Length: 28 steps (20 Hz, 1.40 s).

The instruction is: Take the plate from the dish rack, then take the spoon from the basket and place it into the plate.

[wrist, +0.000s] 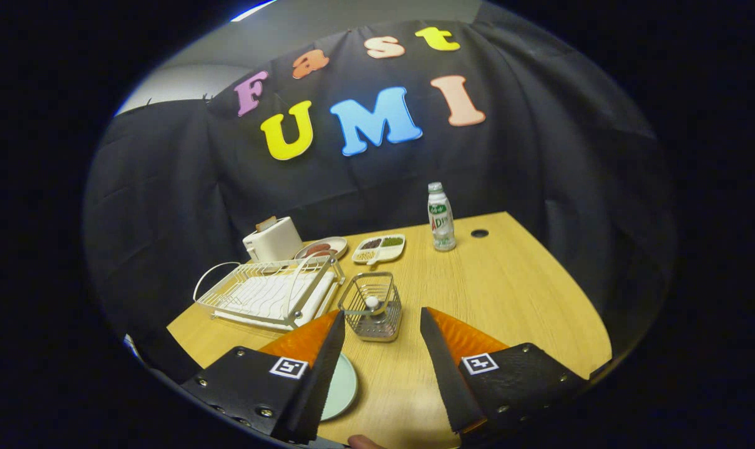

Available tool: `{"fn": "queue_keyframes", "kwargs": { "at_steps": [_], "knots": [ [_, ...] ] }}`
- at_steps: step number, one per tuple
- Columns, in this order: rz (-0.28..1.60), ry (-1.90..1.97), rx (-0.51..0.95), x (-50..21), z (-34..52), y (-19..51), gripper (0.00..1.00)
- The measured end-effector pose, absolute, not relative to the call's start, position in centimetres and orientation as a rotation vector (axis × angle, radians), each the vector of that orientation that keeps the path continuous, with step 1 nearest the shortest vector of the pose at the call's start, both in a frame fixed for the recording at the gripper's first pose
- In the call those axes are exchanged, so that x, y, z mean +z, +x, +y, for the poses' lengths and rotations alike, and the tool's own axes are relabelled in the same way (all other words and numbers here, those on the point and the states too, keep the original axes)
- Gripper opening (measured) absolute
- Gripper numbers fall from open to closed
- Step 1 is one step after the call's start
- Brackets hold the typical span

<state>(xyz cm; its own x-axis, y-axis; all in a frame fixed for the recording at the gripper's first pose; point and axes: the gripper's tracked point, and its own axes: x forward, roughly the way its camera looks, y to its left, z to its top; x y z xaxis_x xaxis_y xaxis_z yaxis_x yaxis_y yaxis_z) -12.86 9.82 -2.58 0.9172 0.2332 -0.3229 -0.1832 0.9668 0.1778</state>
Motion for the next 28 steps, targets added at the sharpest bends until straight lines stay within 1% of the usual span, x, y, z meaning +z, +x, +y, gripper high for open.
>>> {"fn": "queue_keyframes", "kwargs": {
  "at_steps": [6, 10, 14, 18, 20, 21, 23, 24, 25, 26, 27, 28],
  "knots": [
    [0.167, 0.062, 0.217, -1.2, 10.3, -10.2, 0.75],
    [0.155, 0.061, 0.213, -4.6, 11.8, -6.6, 0.75],
    [0.105, 0.057, 0.183, -5.8, 12.5, -3.5, 0.75],
    [0.077, 0.026, 0.202, -7.2, 13.2, -2.3, 0.72],
    [0.06, 0.01, 0.175, -7.2, 13.0, -2.2, 0.51],
    [0.053, 0.012, 0.17, -7.1, 13.2, -2.2, 0.36],
    [0.058, 0.006, 0.177, -7.1, 13.9, -2.1, 0.21],
    [0.061, 0.02, 0.197, -6.9, 14.6, -2.1, 0.21],
    [0.067, 0.018, 0.21, -6.8, 14.9, -2.4, 0.14],
    [0.082, 0.008, 0.21, -6.6, 15.2, -2.3, 0.14],
    [0.083, 0.003, 0.213, -6.5, 15.2, -2.3, 0.09],
    [0.103, 0.005, 0.214, -6.4, 15.3, -2.4, 0.09]
  ]
}}
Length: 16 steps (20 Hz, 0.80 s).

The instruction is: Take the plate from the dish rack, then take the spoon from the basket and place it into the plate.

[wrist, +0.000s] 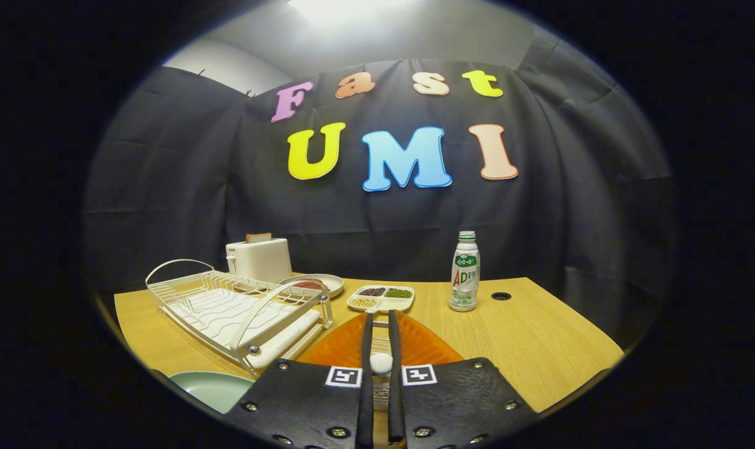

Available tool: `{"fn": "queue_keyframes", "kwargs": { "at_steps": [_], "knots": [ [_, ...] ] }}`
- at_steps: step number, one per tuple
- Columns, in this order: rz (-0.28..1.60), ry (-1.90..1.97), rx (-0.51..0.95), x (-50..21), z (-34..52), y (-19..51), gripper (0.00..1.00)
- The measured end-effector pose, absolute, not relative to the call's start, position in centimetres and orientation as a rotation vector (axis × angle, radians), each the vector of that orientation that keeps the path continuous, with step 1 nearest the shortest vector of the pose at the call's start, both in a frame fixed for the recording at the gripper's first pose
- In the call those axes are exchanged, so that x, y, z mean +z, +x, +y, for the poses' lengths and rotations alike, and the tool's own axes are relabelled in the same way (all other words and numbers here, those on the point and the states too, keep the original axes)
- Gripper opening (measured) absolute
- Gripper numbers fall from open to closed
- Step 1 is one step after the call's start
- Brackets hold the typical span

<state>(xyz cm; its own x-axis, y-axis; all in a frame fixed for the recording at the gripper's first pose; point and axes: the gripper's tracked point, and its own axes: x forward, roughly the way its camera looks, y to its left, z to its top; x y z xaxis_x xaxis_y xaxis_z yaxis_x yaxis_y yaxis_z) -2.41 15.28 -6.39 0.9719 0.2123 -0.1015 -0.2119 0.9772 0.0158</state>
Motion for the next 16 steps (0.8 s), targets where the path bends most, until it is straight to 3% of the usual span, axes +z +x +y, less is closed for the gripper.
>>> {"fn": "queue_keyframes", "kwargs": {
  "at_steps": [7, 16],
  "knots": [
    [0.164, 0.011, 0.211, -3.5, 14.6, -2.2, 0.05],
    [0.114, -0.044, 0.181, 6.0, 13.9, -4.9, 0.05]
  ]
}}
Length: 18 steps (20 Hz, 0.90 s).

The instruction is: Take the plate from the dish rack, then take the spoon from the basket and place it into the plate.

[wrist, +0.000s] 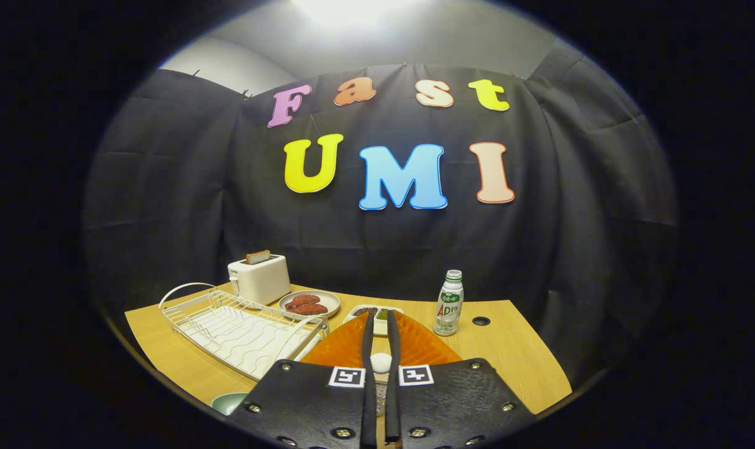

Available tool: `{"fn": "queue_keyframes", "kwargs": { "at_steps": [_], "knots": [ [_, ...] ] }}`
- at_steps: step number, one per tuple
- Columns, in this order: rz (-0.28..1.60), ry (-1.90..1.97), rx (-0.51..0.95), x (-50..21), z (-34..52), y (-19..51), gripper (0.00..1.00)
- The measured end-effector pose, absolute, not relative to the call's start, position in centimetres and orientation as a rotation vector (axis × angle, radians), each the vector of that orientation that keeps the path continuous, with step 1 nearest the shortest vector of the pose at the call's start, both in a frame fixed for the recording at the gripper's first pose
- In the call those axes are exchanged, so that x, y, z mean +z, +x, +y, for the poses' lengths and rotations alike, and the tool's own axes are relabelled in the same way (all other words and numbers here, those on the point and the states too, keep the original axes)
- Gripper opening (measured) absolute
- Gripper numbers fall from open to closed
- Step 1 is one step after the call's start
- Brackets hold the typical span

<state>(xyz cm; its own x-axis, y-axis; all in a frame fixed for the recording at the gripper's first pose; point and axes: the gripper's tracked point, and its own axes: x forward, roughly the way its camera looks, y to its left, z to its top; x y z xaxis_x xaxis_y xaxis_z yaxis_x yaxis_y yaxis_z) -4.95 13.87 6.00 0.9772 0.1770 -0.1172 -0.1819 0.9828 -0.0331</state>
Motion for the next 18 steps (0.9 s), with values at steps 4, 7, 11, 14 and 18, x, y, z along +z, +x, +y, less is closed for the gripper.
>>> {"fn": "queue_keyframes", "kwargs": {
  "at_steps": [4, 7, 11, 14, 18],
  "knots": [
    [0.108, -0.06, 0.166, 8.5, 14.0, -6.8, 0.05],
    [0.119, -0.058, 0.163, 9.2, 14.6, -8.4, 0.05],
    [0.146, -0.057, 0.153, 9.4, 15.1, -9.9, 0.05],
    [0.184, -0.048, 0.172, 8.5, 15.9, -10.9, 0.05],
    [0.244, -0.058, 0.224, 6.6, 17.5, -11.8, 0.05]
  ]
}}
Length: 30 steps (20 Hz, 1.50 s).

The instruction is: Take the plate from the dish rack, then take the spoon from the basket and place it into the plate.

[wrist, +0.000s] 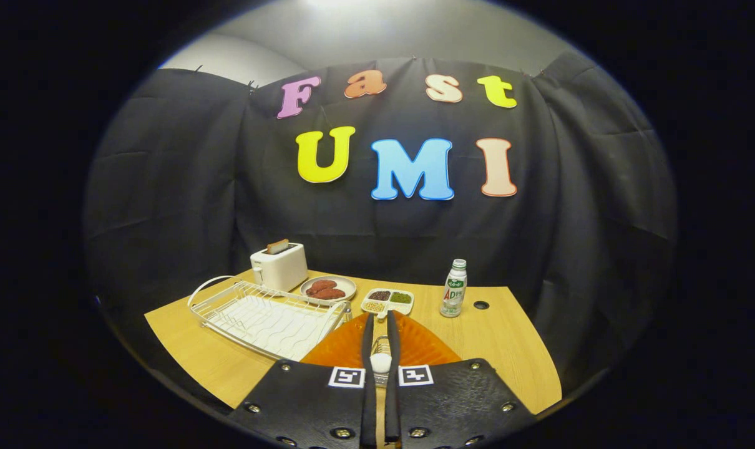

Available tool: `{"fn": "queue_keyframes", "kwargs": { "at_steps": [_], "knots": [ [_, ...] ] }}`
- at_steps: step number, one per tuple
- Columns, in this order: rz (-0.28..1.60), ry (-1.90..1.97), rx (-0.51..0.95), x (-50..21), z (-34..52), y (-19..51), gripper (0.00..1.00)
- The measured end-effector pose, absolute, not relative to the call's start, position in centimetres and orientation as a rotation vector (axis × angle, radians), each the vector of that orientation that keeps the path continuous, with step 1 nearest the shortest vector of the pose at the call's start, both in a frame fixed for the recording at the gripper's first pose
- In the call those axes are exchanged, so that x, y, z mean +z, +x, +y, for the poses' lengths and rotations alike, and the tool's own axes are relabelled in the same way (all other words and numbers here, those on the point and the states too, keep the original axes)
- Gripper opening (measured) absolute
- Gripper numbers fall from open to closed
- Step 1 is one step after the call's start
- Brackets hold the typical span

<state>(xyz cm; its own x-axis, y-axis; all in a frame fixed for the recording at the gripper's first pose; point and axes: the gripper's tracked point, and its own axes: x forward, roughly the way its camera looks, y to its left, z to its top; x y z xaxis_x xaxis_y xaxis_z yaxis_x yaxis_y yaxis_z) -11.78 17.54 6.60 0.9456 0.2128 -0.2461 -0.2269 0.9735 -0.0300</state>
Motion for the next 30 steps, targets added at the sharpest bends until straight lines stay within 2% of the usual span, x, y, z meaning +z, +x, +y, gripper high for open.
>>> {"fn": "queue_keyframes", "kwargs": {
  "at_steps": [13, 30],
  "knots": [
    [0.412, -0.089, 0.507, 0.3, 26.8, -14.0, 0.05],
    [0.546, -0.175, 0.639, -5.2, 31.6, -13.7, 0.05]
  ]
}}
